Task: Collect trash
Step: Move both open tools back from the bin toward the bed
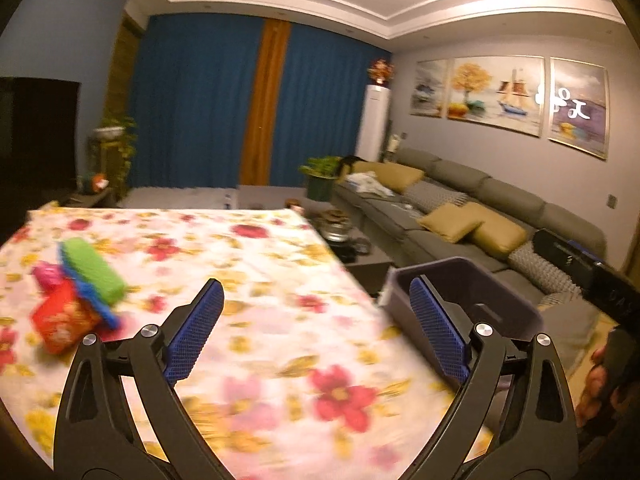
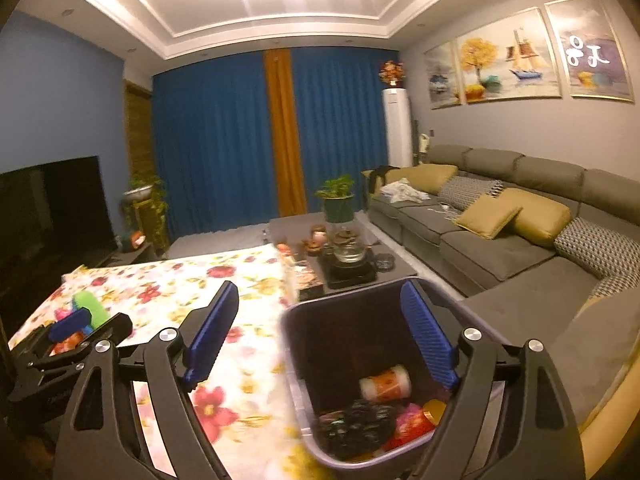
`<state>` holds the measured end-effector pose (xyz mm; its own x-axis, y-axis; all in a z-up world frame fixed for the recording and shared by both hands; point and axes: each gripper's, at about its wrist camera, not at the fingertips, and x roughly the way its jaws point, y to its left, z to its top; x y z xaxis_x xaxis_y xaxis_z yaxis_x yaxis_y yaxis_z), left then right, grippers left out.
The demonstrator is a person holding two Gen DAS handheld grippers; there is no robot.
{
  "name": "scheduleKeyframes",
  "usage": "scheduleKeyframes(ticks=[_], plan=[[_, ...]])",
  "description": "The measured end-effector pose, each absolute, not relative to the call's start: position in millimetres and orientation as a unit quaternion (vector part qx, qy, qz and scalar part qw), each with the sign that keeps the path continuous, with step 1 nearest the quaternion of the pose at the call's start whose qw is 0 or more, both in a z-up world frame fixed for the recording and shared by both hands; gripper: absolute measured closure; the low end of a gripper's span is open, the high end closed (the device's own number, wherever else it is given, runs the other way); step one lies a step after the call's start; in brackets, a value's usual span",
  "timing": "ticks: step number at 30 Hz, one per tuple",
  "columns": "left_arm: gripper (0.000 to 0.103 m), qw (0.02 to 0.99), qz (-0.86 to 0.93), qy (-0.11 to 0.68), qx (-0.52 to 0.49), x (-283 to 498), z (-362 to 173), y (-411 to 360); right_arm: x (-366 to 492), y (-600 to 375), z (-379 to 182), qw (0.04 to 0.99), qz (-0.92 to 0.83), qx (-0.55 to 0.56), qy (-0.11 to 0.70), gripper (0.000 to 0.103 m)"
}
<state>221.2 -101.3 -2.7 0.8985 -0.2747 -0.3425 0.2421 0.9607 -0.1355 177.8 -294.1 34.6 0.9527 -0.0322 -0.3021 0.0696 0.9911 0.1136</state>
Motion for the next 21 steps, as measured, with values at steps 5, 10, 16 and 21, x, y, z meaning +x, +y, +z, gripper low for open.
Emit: scheduleKeyframes(ticks=[5, 10, 16, 21], plan=[[0.011, 0.981, -0.068, 0.177, -0.048, 213.5, -3.9, -35.7, 184.6, -249.6, 36.7, 0.986, 0.016, 0.051, 0.159, 0.021], [0.011, 0.981, -0.007, 0.181, -0.069, 210.3, -8.7, 33.4, 195.5, -197.5, 37.6, 0.984, 0.057, 0.033, 0.164, 0.021], [0.011, 0.979, 0.043, 0.184, -0.076, 207.8, -14.6, 88.2, 214.7, -134.6, 28.6, 0.979, 0.109, 0.013, 0.173, 0.021], [0.011, 0.977, 0.083, 0.176, -0.084, 206.8, -20.3, 125.2, 240.4, -84.9, 14.2, 0.969, 0.150, 0.008, 0.195, 0.021]])
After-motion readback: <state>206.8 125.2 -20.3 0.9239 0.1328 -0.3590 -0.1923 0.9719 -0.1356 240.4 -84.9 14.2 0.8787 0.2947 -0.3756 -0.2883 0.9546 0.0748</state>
